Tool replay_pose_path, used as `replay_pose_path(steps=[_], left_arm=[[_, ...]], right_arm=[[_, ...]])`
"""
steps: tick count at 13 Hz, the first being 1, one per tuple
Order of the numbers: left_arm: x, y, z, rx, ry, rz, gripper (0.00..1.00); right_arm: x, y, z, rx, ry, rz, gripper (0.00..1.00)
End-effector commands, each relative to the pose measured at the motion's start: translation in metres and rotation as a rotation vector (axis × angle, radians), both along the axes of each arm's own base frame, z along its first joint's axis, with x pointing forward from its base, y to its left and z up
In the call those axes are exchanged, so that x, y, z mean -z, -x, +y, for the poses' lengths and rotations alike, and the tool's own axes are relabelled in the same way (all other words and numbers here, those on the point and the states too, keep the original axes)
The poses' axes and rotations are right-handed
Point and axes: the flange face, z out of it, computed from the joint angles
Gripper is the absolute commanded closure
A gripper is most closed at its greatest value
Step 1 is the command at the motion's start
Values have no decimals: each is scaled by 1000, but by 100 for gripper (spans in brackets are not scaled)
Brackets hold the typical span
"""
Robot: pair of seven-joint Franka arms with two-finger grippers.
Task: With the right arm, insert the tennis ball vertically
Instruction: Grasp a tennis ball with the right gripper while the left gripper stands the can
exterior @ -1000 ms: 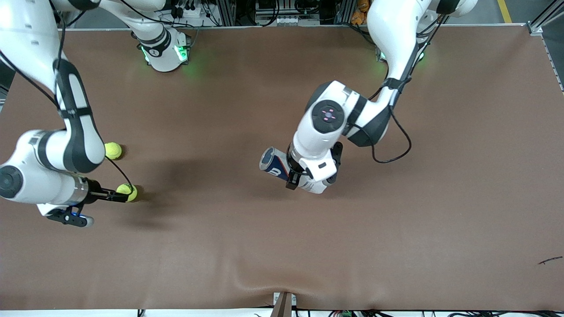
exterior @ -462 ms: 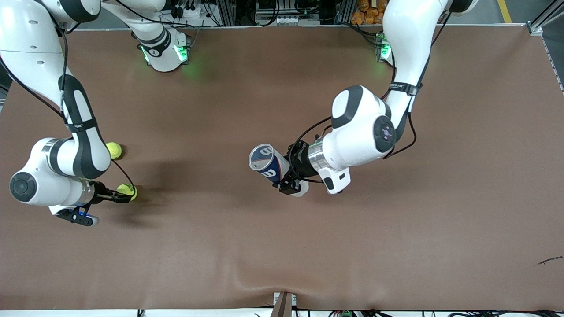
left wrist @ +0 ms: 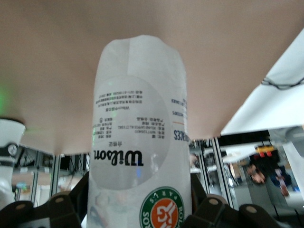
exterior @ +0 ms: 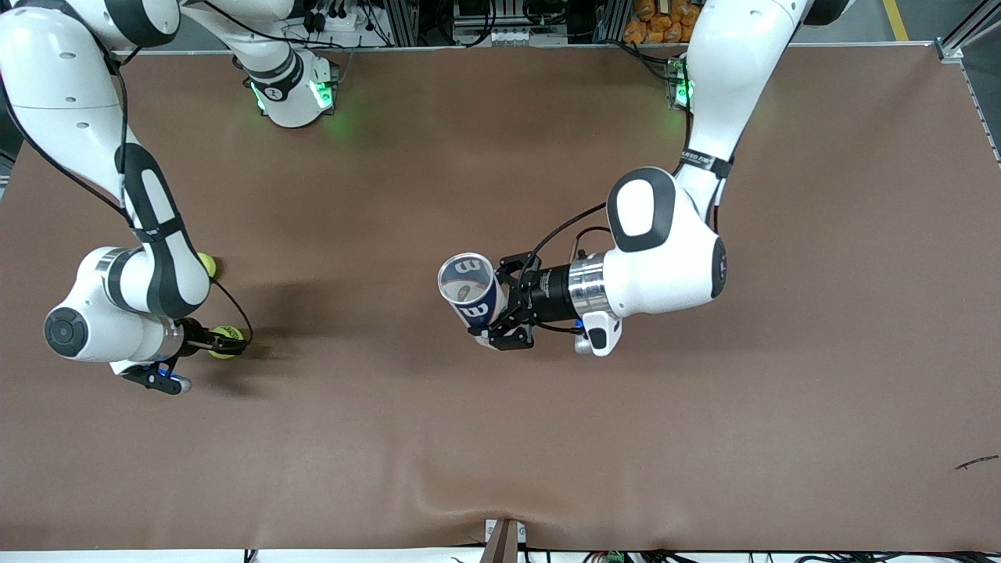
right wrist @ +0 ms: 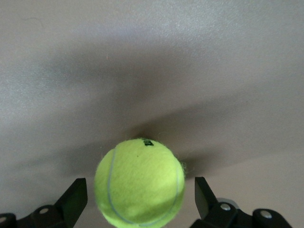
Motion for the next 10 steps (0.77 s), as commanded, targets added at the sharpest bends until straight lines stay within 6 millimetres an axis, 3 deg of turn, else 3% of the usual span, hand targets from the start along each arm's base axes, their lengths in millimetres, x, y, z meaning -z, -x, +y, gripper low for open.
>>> replay_pose_path(steps=[1, 2, 5, 7, 10], left_arm=[[22, -3, 7, -37, 113, 8, 16], [30, -3, 7, -49, 128, 26, 16], [71, -1, 1, -76, 182, 64, 16], [105, 4, 3, -129, 237, 122, 16], [156, 23, -18, -125, 285, 104, 17]], right_arm=[[2, 0, 1, 25, -17, -5, 22], [1, 0, -1, 28, -16, -6, 35], [-15, -5, 0, 24, -15, -23, 41], [-57, -9, 0, 13, -13, -58, 42], [-123, -18, 7, -19, -13, -96, 42]])
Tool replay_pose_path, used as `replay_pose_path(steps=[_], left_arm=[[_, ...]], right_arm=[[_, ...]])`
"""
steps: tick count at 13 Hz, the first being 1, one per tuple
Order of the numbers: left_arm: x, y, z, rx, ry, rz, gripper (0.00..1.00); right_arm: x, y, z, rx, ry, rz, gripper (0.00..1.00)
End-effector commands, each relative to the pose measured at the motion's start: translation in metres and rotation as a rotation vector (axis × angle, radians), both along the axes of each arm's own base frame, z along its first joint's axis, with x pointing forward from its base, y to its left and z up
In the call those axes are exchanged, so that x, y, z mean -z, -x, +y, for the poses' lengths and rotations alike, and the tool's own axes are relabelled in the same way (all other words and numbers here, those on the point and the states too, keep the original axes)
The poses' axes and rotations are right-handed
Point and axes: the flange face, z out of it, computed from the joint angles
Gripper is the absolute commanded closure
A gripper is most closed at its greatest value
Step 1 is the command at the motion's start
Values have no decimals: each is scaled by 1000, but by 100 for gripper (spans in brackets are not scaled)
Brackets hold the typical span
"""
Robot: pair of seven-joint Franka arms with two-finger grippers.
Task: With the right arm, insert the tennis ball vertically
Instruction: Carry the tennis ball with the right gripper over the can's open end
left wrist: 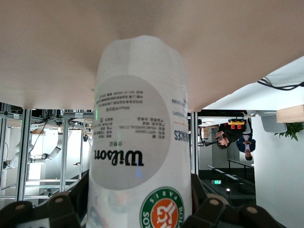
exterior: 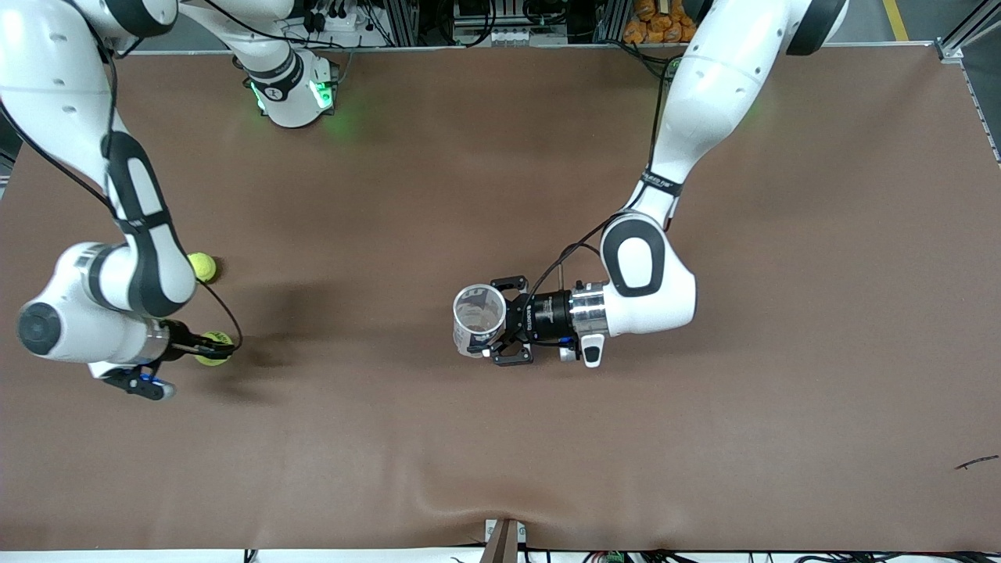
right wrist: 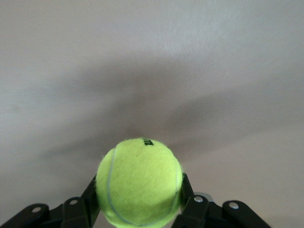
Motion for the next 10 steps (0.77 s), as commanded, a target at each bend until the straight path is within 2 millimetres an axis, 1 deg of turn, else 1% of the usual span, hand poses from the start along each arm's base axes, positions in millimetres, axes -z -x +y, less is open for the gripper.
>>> replay_pose_path(steps=[1, 2, 3, 4, 5, 6, 7, 8, 9, 10], left_arm=[[36, 23, -28, -1, 48, -7, 16], [42, 30, -36, 4, 33, -16, 16], [43, 31, -37, -7, 17, -20, 16], [47, 41, -46, -1, -4, -18, 16], [54, 45, -48, -10, -29, -19, 16], [60, 49, -50, -7, -43, -32, 16], [65, 55, -55, -5, -66, -47, 16], [72, 57, -55, -14, -84, -52, 16], [76, 62, -60, -6, -89, -49, 16], [79, 63, -60, -4, -90, -50, 16]], right_arm=[[-71, -3, 8, -20, -10, -39, 42], [-93, -3, 13, -26, -14, -33, 42], [-120, -2, 21, -34, -16, -45, 41], [-148, 4, 28, -37, -19, -57, 41], [-171, 11, 38, -46, -32, -60, 41], [-186, 18, 48, -58, -46, -47, 41], [-191, 21, 54, -58, -69, -38, 41], [-190, 22, 65, -59, -103, -28, 41], [-190, 24, 79, -61, -122, -17, 42], [-190, 24, 93, -41, -119, -9, 42]])
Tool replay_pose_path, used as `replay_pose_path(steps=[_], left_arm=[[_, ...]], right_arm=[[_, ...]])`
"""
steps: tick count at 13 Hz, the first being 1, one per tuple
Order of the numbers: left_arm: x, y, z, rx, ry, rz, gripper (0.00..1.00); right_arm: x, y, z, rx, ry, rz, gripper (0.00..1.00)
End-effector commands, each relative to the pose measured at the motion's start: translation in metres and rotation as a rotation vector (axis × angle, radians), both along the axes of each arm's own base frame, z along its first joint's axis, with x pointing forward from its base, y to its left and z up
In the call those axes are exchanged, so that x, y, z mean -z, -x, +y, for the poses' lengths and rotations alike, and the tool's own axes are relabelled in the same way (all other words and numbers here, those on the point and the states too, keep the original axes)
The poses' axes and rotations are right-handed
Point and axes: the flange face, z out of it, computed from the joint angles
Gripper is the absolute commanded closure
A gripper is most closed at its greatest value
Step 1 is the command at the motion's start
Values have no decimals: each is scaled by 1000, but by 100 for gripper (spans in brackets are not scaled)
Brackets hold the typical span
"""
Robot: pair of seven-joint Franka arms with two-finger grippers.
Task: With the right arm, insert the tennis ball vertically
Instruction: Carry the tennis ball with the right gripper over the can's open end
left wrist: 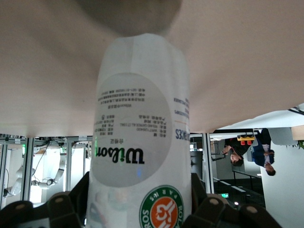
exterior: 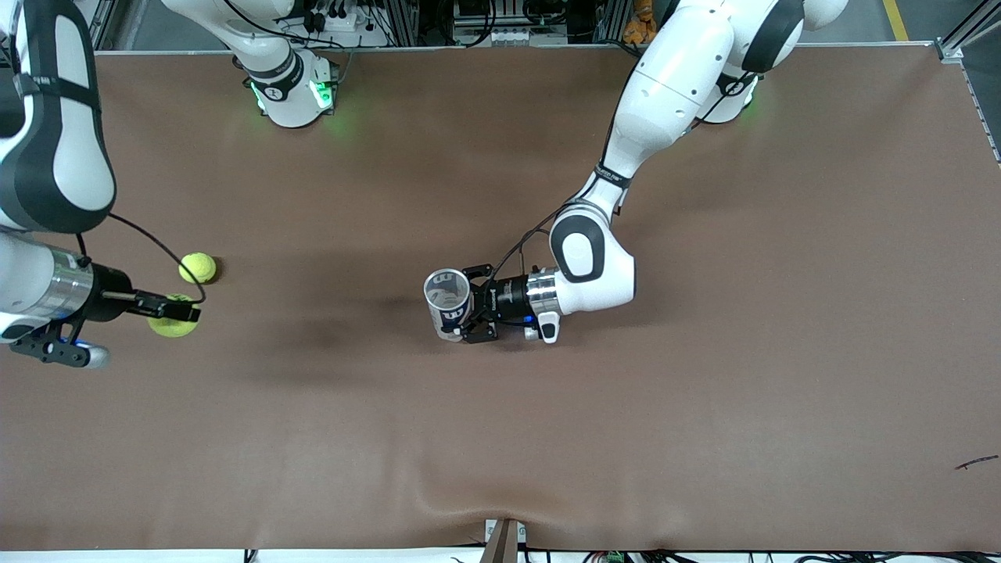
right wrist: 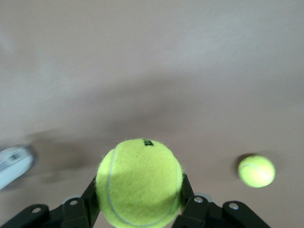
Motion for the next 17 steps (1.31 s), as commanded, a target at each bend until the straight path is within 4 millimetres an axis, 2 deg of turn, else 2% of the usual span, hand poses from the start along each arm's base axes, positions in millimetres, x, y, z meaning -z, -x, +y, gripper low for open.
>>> replay_pose_path(steps=[1, 2, 4, 6, 7, 9, 10, 11, 14, 17], left_arm=[[6, 4, -2, -13, -5, -12, 16], [10, 4, -1, -14, -6, -5, 16], [20, 4, 2, -37, 2, 17, 16], [23, 8, -2, -39, 5, 25, 16], [26, 9, -1, -39, 2, 28, 16], [31, 9, 0, -44, -14, 26, 16], [31, 13, -4, -39, -15, 27, 16], [31, 14, -5, -38, -14, 29, 16], [31, 14, -6, -39, -15, 27, 16], [30, 13, -5, -41, -14, 26, 16]], right_arm=[[7, 3, 39, 51, -10, 31, 42], [7, 3, 60, 74, -14, 33, 42], [4, 9, 114, 141, -9, 53, 42], [5, 24, 181, 182, 11, 80, 42], [6, 31, 207, 213, 20, 82, 42], [5, 41, 246, 252, 22, 76, 42], [7, 50, 275, 268, 29, 68, 42], [12, 52, 290, 316, 28, 61, 42], [25, 59, 319, 433, 38, 79, 42], [41, 75, 371, 483, 42, 77, 42]])
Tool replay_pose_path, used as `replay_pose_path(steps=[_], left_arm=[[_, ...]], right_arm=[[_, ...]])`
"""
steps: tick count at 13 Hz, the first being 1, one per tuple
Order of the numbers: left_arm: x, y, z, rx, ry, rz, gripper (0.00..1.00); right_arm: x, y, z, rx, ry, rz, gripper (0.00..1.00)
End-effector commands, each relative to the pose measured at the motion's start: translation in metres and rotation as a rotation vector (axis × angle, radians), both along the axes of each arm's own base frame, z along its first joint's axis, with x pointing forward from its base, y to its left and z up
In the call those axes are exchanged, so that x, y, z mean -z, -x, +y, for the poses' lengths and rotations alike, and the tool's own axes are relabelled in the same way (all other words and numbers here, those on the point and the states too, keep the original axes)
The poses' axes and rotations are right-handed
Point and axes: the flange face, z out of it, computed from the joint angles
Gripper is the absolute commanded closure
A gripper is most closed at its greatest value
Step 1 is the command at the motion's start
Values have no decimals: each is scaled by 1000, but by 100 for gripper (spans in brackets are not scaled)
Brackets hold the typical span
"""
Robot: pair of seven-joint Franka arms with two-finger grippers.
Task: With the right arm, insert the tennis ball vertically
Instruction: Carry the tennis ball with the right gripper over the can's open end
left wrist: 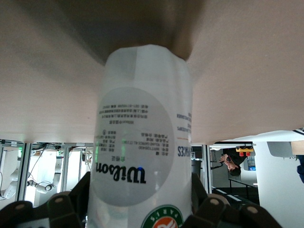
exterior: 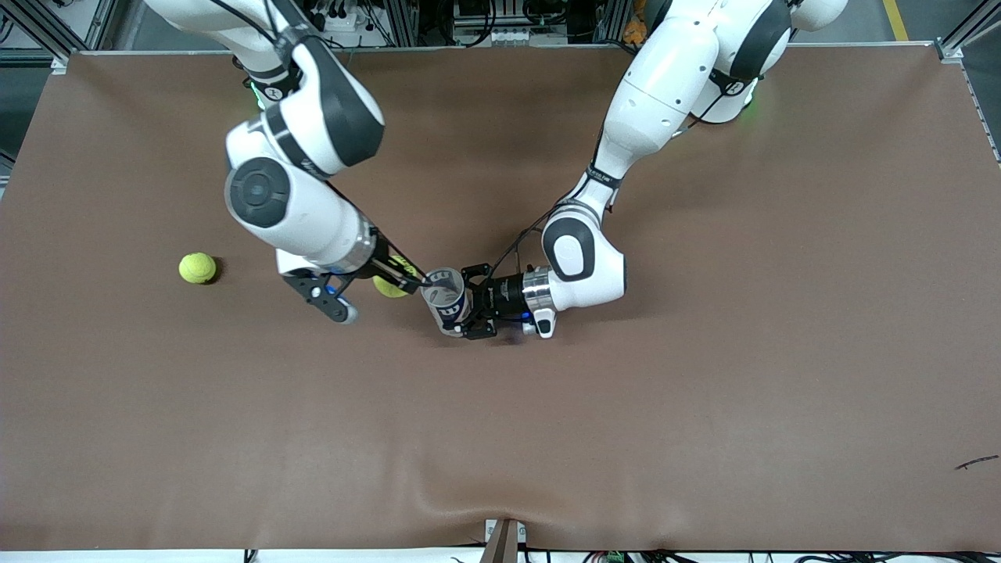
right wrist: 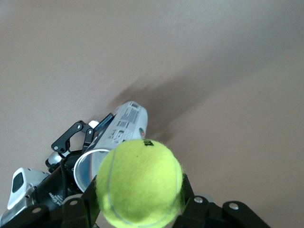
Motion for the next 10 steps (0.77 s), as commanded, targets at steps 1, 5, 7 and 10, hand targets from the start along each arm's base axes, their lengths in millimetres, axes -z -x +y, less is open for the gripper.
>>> replay_pose_path(steps=[1, 5, 7, 10], left_arm=[[0, 1, -3, -20, 4, -12, 16], [0, 1, -3, -20, 5, -13, 16], [0, 1, -4, -19, 6, -12, 16], [0, 1, -3, -20, 5, -13, 16]], right_arm=[[9, 12, 41, 83, 1, -4, 44], [14, 10, 58, 105, -1, -7, 46], [15, 8, 59, 107, 4, -12, 45], [16, 7, 57, 99, 21, -21, 34]])
